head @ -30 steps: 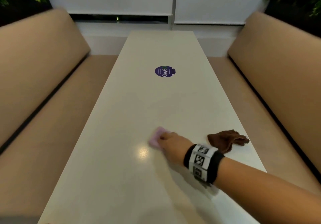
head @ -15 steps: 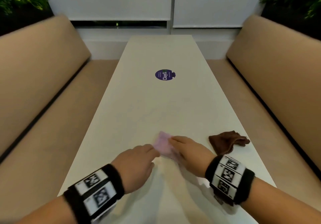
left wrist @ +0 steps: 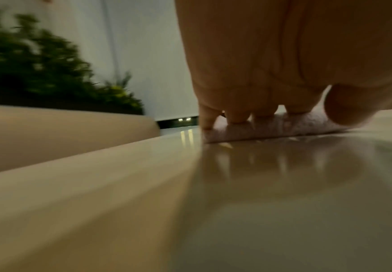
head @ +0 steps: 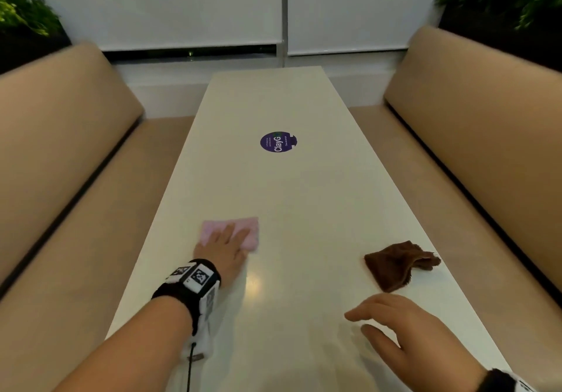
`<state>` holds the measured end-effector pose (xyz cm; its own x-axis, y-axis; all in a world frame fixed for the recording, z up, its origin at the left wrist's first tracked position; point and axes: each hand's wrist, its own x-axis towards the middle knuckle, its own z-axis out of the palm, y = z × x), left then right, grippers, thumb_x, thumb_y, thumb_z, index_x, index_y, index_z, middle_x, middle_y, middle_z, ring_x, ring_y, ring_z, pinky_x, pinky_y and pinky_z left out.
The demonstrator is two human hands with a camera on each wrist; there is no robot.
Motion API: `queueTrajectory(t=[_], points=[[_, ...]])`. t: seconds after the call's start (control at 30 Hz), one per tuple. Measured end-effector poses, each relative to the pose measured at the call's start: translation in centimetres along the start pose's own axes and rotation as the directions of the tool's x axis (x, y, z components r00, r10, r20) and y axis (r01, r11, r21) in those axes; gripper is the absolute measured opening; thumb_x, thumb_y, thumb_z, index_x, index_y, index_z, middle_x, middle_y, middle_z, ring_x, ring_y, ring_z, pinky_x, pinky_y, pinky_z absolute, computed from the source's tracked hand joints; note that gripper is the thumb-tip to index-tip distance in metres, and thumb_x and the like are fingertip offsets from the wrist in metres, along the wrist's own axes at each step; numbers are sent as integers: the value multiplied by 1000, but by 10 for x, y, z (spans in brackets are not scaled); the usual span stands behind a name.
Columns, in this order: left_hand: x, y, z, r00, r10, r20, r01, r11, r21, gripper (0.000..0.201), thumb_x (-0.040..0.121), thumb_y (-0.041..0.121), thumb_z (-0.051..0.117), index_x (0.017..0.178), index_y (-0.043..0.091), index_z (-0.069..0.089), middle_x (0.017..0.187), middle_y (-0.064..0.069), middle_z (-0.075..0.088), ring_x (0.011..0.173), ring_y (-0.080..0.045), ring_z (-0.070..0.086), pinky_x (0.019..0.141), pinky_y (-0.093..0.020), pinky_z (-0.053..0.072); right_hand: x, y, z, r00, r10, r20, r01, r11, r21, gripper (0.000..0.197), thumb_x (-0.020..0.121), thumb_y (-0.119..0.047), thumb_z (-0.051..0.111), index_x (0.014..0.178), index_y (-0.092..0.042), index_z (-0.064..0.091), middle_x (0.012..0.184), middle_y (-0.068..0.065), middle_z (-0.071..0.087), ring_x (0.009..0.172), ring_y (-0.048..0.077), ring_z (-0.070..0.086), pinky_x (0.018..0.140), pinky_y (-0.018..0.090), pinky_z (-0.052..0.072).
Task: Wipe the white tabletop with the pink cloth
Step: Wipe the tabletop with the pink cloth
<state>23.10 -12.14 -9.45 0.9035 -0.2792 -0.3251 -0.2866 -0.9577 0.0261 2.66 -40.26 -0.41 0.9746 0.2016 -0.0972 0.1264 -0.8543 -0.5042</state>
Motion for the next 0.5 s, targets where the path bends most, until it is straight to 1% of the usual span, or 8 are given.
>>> queueTrajectory(t=[0.1,0.2,0.27,0.3,0.33,0.4,0.47,0.5], points=[[-7,7,0,1000,11,2,-11,999,-53,53,93,35,32,144,31,20,157,-5,12,137,-32,26,108,-47,30,-1,2,5,999,14,37,-15,1000,11,23,92,-42,49,92,-65,46,112,-36,51,110,-17,43,93,5,38],[-52,41,13,957,280,71,-276,959,-62,69,79,47,6,143,31,25,156,-5,16,138,-31,24,112,-42,24,5,4,10,998,25,61,-27,999,31,13,91,-54,40,94,-65,46,112,-38,49,108,-18,42,91,2,37],[-79,39,16,925,374,72,-364,924,-116,66,83,48,5,144,35,23,156,2,17,143,-24,17,115,-38,20,10,5,9,999,9,46,-11,999,37,26,79,-70,24,92,-66,46,110,-40,48,107,-20,42,88,-2,35],[-80,27,11,940,340,35,-328,924,-196,56,91,43,14,145,36,24,156,6,17,143,-19,18,116,-34,19,12,6,10,999,5,41,-7,999,35,26,79,-70,25,92,-66,47,109,-40,49,109,-20,41,89,-3,35],[-73,10,5,963,270,1,-261,931,-256,49,97,35,25,146,35,25,156,8,18,143,-15,19,116,-29,18,15,7,10,999,4,44,-6,999,38,16,85,-63,34,92,-65,48,108,-39,51,114,-19,39,90,-2,35],[-49,-24,-13,995,97,39,-84,964,-252,49,102,24,32,149,27,20,158,1,15,144,-17,16,115,-27,14,17,4,11,999,-14,30,12,998,57,16,90,-50,48,91,-65,50,106,-38,53,119,-17,34,93,1,35],[-19,-54,-27,992,-56,113,72,986,-152,51,103,24,28,151,18,12,158,-9,9,146,-24,12,114,-29,13,19,0,11,999,-44,23,43,997,57,11,84,-61,42,87,-68,50,108,-39,53,117,-17,36,92,3,37],[-5,-67,-28,983,-126,136,141,985,-104,52,103,24,28,151,13,9,157,-12,9,145,-26,13,114,-31,15,20,-5,10,999,-36,20,35,997,62,17,80,-67,37,88,-68,52,115,-42,47,116,-18,38,92,3,37]])
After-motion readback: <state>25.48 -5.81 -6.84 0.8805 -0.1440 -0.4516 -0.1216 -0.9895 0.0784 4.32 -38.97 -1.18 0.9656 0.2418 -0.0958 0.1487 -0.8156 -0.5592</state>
